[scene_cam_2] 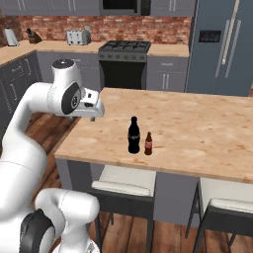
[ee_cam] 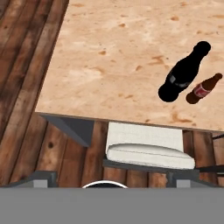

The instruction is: Place the large bottle from the dining counter next to the other large bottle outside the sink, and place the small bottle from the dining counter next to the other small bottle inside the sink.

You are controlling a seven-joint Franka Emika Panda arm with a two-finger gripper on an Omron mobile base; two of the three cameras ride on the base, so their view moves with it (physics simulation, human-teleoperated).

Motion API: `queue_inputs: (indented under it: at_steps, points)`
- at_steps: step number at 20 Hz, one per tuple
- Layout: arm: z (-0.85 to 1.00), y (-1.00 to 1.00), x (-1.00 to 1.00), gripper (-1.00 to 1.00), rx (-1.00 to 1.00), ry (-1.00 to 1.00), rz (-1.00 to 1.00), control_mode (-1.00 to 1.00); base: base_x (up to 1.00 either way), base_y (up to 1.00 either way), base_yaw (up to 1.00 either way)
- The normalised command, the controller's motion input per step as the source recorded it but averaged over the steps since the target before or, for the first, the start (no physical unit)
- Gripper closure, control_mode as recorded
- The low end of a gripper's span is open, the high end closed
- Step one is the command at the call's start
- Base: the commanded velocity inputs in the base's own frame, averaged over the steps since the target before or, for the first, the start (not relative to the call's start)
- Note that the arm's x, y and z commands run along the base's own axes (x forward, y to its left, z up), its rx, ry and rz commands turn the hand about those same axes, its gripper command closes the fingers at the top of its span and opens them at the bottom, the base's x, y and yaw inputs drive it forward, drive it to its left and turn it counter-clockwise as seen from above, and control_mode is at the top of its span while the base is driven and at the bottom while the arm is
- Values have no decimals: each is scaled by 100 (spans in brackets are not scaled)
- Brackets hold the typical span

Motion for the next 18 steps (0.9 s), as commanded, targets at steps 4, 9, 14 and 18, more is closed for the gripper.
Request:
queue_inputs:
  at_steps: [4,9,14,18]
  points:
    - [-1,-14,0,-100,0,-4,0,-100,0,0,0]
    - [-4,-16,0,-100,0,-5,0,-100,0,0,0]
    - [-9,-19,-2,-100,0,-4,0,-100,0,0,0]
    - [-14,-19,-8,-100,0,-6,0,-100,0,0,0]
